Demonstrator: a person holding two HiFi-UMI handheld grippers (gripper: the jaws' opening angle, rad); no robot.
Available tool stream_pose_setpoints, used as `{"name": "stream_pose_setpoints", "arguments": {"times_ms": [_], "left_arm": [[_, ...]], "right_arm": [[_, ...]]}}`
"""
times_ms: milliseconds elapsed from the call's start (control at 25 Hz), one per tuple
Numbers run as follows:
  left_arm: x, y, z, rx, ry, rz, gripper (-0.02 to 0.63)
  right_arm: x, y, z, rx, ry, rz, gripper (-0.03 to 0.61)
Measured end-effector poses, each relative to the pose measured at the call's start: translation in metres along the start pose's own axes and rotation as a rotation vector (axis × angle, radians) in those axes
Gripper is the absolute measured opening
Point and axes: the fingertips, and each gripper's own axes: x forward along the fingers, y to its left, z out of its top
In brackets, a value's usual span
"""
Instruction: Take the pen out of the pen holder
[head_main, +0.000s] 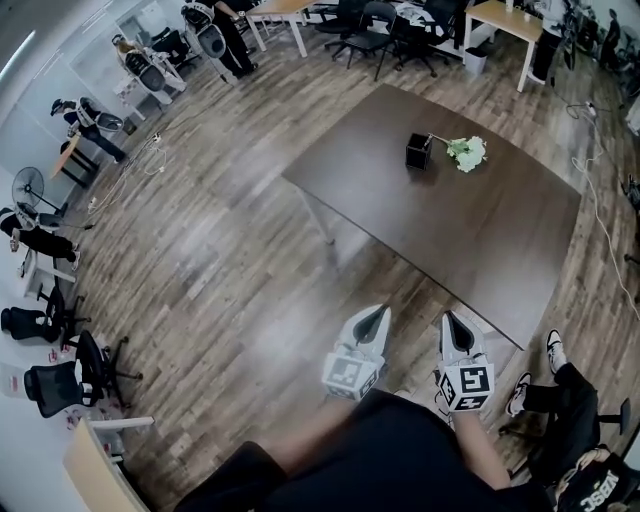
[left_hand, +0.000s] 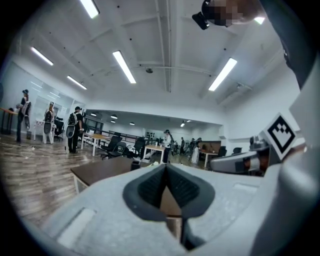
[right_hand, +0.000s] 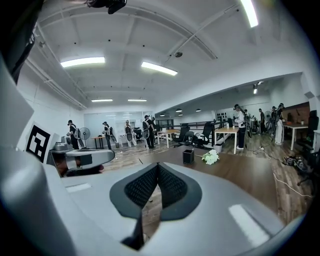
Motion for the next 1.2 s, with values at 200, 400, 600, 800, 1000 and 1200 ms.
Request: {"name": "stream_pose_setpoints", "arguments": {"times_ms": [200, 400, 600, 800, 1000, 1200], "left_arm": [[0.043, 0.072, 0.012, -0.019, 0.007, 0.002, 0.003], [0.085, 0.149, 0.038, -0.017, -0.005, -0.019, 0.003], [0.114, 0.200, 0.065, -0.003, -0.036, -0.059, 0.003], [0.136, 0.257, 0.080, -0.017, -0.061, -0.085, 0.003], [0.152, 0.319, 0.083, -0.042, -0.054, -0.108, 0.003], [0.165, 0.363, 0.101, -0.047, -0.094, -0.139, 0.003]], "right_arm": [[0.075, -0.002, 0.024, 0.007, 0.036, -0.016, 0.002], [0.163, 0.010, 0.063, -0.035, 0.032, -0.024, 0.002], [0.231, 0.012, 0.086, -0.050, 0.035, -0.056, 0.002], [0.292, 0.020, 0.102, -0.064, 0.043, -0.088, 0.003], [0.347, 0.040, 0.125, -0.087, 0.047, -0.099, 0.002], [0.382, 0.048, 0.137, -0.087, 0.060, -0.128, 0.002]]}}
